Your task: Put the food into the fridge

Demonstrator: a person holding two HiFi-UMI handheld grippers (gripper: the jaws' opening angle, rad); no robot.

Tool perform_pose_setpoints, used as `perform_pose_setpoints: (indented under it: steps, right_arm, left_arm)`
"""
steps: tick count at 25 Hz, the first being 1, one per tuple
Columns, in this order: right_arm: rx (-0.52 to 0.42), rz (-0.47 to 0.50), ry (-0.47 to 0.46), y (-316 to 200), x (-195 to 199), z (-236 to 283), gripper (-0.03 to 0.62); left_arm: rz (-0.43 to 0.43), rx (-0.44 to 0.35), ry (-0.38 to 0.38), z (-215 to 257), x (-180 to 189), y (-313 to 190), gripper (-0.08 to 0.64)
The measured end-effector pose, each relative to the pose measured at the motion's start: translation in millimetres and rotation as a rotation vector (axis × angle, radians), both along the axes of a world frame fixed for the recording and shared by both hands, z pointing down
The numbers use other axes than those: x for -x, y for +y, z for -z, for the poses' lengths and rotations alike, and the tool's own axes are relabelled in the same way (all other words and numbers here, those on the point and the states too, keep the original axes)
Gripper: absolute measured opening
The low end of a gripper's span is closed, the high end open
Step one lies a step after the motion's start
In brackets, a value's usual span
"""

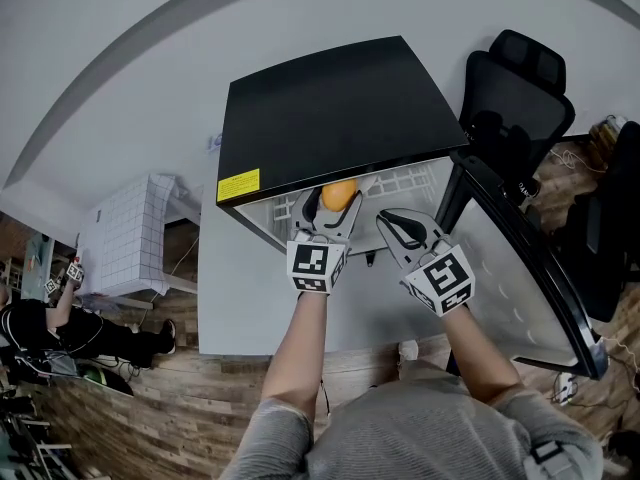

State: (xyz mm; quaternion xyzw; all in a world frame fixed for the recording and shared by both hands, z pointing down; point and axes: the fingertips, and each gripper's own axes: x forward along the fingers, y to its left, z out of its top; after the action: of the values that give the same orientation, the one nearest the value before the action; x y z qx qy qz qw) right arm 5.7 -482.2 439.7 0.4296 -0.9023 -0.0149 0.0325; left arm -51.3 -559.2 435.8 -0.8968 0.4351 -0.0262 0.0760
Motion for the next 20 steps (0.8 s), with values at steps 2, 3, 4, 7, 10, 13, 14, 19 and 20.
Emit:
perform_pose_setpoints:
  steps: [2,3,4,7,10,13,14,19,20]
  right_arm:
    - [0.004,0.001,0.016,3,-1,-6,0.014]
    - [0.006,0.001,0.023,3,-2,-9,0.014]
    - [0.01,0.001,0.026,4,-3,-11,0.014]
    - [0.024,-0.001,0.024,5,-7,-16,0.014]
    - [0.034,0.003,0.025,6,-8,-20,0.014]
    - [0.037,0.004,0.024,7,-9,-22,0.014]
    - [0.038,0.005,0.024,7,-10,-23,0.014]
    - [0.042,0.002,0.026,9,-11,-25,0.014]
    - [0.041,0.002,0.027,9,-12,-25,0.014]
  left_arm:
    - [0.01,0.01,-0.004,-3,-2,-5,0.308]
    - [0.014,0.014,-0.008,-5,-4,-7,0.308]
    - [0.018,0.018,-0.012,-5,-4,-9,0.308]
    - [0.033,0.028,-0.022,-7,-6,-16,0.308]
    - [0.051,0.043,-0.032,-10,-6,-22,0.308]
    - [0.065,0.054,-0.048,-12,-6,-28,0.308]
    - [0.069,0.055,-0.06,-13,-7,-29,0.308]
    - [0.081,0.036,-0.158,-16,-14,-28,0.308]
    - [0.089,0.036,-0.167,-17,-15,-28,0.308]
